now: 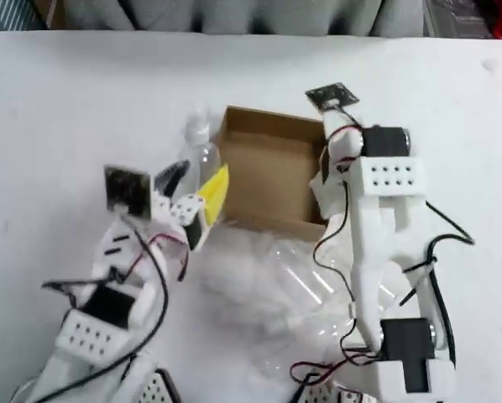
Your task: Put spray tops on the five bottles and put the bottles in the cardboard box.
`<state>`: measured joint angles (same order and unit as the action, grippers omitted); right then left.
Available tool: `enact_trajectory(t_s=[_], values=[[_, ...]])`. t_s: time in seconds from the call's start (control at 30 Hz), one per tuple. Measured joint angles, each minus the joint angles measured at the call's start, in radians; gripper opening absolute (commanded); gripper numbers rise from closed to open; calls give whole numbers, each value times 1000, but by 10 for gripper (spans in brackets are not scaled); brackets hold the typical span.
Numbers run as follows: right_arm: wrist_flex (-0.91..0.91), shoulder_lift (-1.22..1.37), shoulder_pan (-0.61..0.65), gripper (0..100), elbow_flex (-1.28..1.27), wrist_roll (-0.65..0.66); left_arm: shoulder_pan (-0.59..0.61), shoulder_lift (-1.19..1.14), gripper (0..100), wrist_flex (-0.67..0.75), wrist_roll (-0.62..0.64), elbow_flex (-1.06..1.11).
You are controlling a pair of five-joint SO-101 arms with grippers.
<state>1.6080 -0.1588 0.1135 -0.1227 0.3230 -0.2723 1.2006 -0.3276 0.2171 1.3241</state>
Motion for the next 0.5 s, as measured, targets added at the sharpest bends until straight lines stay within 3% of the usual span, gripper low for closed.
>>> enact_trajectory(t_s=[0.23,0.5], values=[[-75,-81,158,17,-169,-17,71,-304,24,127,100,-69],[-232,-285,410,16,-315,-117,152,-345,24,169,146,-72]])
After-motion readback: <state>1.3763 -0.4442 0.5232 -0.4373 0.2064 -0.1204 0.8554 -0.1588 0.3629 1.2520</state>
